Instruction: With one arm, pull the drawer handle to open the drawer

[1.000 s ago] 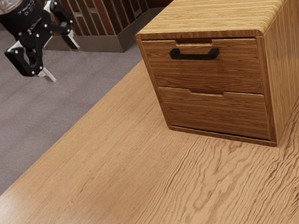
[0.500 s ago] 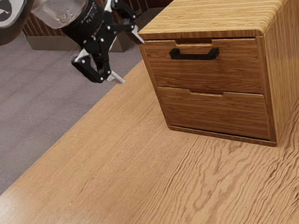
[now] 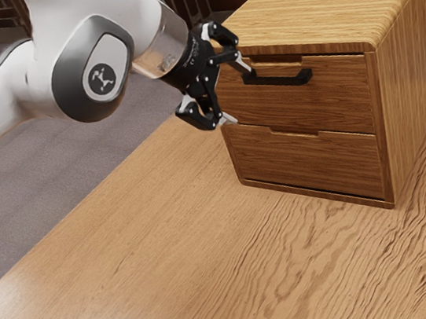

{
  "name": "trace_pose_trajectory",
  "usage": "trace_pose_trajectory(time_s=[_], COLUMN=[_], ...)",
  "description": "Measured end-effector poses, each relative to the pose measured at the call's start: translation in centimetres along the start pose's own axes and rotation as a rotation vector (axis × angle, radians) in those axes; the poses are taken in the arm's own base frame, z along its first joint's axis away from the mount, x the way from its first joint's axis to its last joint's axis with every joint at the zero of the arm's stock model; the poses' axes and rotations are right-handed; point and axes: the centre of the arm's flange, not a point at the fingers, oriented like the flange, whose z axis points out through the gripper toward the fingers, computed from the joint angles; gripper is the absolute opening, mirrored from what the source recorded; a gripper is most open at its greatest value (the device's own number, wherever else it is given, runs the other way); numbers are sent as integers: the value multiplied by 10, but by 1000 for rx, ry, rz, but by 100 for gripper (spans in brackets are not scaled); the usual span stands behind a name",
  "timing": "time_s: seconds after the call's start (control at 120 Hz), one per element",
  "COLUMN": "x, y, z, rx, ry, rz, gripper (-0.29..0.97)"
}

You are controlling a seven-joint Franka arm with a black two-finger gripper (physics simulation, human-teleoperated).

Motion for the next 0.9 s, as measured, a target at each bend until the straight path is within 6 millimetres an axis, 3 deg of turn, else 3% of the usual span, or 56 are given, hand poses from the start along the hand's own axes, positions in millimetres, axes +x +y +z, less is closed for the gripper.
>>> trace_pose_trajectory(time_s=[0.258, 0.483, 0.658, 0.9], x=[6, 4, 6, 9], y=[27, 25, 38, 37], z=[16, 53, 48, 65], rx=[-43, 15, -16, -2], ry=[14, 23, 29, 36], rz=[-20, -19, -21, -26], gripper=[60, 59, 58, 57])
